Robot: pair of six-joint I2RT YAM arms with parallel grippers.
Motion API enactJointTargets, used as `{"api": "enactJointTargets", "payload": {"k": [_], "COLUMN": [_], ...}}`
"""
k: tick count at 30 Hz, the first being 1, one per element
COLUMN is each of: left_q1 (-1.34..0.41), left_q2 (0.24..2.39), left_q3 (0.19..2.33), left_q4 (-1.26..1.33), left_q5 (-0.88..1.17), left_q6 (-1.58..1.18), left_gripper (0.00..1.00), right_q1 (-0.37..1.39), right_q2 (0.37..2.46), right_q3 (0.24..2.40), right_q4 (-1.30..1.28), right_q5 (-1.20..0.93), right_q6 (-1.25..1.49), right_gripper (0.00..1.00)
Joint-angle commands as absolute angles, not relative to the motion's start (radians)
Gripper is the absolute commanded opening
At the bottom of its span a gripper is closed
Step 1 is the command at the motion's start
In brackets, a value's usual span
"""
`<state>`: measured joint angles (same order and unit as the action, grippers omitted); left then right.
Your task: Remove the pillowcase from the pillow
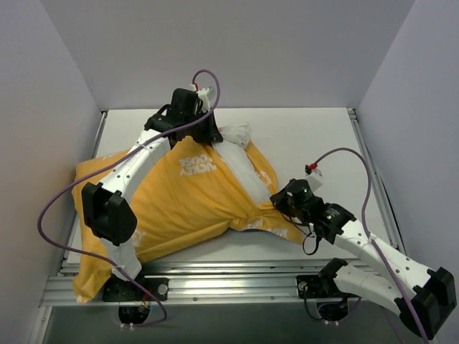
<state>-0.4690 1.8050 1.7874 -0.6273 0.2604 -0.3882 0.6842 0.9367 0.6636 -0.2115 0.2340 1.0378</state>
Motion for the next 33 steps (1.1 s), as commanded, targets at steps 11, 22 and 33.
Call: {"api": "enactJointTargets", "payload": {"k": [11,22,33], "left_q1": [-0.302,-0.740,-0.980], "left_q2": [1.838,1.582,1.738], "left_q3": [1.879,1.641,1.634], "left_q4": [-0.605,-0.448,-0.515], "left_q5": [0.399,0.146,0.049], "left_q6": [-0.281,0.130,0.374], "left_gripper": [0.11,0.85,0.90], "right_q1": [0.592,0.588,0.561], "right_q2": [0.831,1.014,1.052], "right_q3": [0.430,0.555,0.551], "right_q4": [-0.088,0.078,0.146], "right_q5": [0.012,-0.029,-0.077], "right_q6": [0.921,0.805,0.781], "right_gripper": [0.00,0.00,0.00]}}
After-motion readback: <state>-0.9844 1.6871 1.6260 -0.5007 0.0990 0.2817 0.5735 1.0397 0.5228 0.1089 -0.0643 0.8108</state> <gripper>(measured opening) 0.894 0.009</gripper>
